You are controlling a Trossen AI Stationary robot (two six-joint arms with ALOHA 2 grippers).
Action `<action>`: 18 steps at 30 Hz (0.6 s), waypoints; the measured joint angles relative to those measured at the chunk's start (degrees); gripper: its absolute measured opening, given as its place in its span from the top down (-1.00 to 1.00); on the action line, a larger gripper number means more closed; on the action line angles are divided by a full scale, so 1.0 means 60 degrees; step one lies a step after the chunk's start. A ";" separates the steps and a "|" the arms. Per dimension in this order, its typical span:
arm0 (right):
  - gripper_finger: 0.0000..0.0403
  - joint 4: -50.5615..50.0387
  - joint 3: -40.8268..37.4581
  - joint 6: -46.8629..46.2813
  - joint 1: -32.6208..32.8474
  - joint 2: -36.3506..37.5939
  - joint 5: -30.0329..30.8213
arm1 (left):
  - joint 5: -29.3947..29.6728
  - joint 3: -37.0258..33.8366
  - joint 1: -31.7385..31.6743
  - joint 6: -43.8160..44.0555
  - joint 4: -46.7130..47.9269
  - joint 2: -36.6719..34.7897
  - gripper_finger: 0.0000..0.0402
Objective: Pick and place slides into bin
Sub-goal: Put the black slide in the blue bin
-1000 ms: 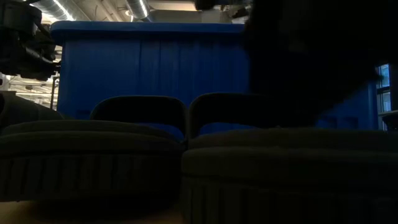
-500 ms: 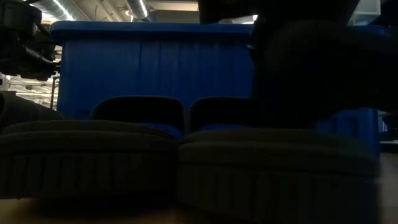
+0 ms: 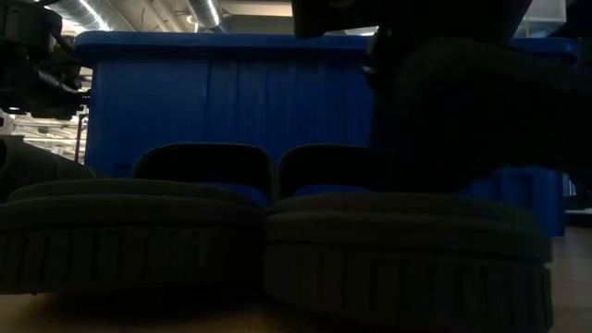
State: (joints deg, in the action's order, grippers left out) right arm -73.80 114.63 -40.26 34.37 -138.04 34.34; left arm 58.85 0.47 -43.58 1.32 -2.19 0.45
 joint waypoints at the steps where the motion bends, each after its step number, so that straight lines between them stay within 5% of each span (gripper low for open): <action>1: -0.65 -0.0007 0.0000 -0.0017 0.0000 0.0000 0.0064 | 0.0000 -0.0001 -0.0001 0.0000 0.0001 0.0000 -0.24; 12: -0.62 -0.0094 -0.0022 -0.0268 -0.0157 -0.0040 0.0817 | -0.0001 0.0000 -0.0001 0.0000 -0.0001 0.0000 -0.24; 18: -0.30 -0.0054 -0.0022 -0.0279 -0.0182 -0.0040 0.0819 | 0.0000 0.0000 0.0000 0.0000 -0.0001 0.0000 -0.24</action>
State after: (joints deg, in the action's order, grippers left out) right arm -74.13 114.50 -41.93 33.28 -138.28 39.26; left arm 58.85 0.47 -43.57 1.32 -2.20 0.45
